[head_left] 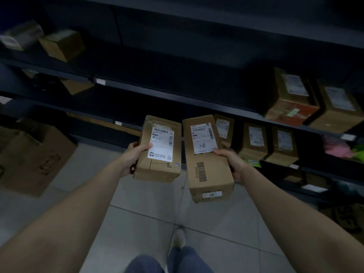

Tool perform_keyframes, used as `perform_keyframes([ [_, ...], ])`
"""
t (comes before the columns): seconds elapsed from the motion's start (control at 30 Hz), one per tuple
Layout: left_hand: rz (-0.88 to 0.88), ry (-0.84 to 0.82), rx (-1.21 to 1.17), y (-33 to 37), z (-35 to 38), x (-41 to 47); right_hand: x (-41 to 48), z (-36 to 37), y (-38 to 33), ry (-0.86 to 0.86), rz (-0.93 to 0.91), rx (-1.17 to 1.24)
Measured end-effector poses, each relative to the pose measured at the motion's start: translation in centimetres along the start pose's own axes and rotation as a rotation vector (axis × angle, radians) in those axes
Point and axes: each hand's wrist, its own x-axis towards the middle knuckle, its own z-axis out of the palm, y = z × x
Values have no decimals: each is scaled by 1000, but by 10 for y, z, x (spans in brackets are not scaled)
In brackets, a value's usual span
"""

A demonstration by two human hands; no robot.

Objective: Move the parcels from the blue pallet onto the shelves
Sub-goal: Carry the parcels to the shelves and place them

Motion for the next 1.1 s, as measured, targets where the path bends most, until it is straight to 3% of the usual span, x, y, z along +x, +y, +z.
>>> perform_keyframes([
  [0.5,-39,-109,76,50,-38,177,158,45,-23,62,82,123],
  [0.83,-30,-239,111,58,-49,298,256,47,-27,214,-83,246],
  [1.1,-35,-233,165,46,-30,370,324,24,-14,248,-107,268],
])
